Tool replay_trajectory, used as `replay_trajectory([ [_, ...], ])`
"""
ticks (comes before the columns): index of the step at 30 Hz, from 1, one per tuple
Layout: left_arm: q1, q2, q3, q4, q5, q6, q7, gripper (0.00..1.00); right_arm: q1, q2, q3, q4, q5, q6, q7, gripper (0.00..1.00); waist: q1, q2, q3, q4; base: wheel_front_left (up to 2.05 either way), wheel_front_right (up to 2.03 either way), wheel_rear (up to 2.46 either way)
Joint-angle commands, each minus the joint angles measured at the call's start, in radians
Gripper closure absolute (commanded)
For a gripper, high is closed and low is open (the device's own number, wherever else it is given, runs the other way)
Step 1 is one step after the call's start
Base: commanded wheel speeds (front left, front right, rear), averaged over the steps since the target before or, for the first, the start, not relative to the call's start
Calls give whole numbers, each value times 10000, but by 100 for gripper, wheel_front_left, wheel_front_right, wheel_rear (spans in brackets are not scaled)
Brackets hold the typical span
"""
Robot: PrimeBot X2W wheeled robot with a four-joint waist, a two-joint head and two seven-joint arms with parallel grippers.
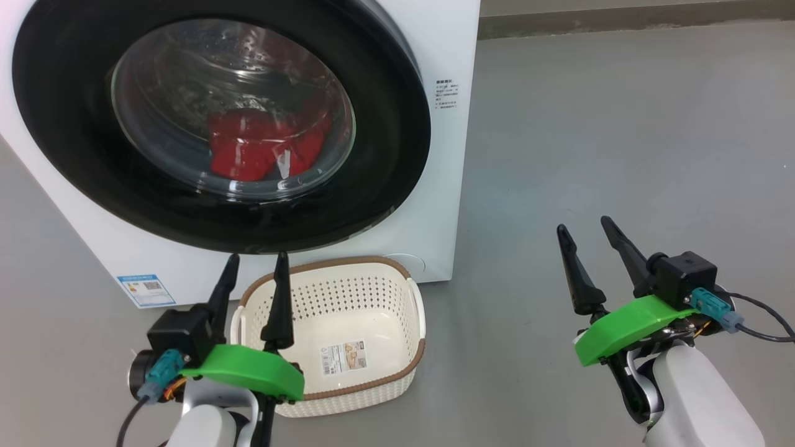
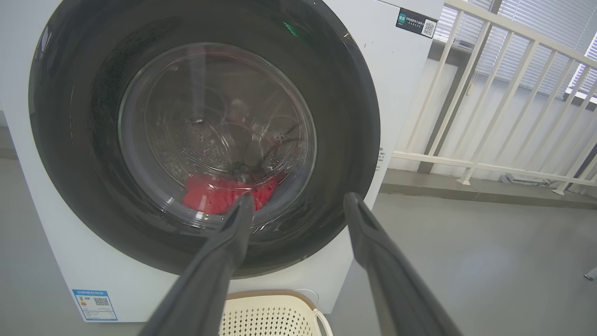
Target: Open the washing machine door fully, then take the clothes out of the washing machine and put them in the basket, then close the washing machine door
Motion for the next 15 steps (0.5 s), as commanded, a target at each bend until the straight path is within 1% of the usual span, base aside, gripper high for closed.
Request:
replay_trajectory([
  [1, -454, 203, 224, -191, 244, 116, -148, 0, -442, -44, 232, -228, -269, 4, -159, 0, 0, 0, -9, -2, 0, 0, 0],
  [9, -664, 218, 49, -64, 903, 148, -383, 0, -568, -64, 362, -253, -1158, 4, -392, 0, 0, 0, -8, -9, 0, 0, 0],
  [15, -711, 218, 98, -13, 754, 190, -383, 0, -597, -64, 182, -254, -1137, 4, -392, 0, 0, 0, 43, -14, 0, 0, 0],
])
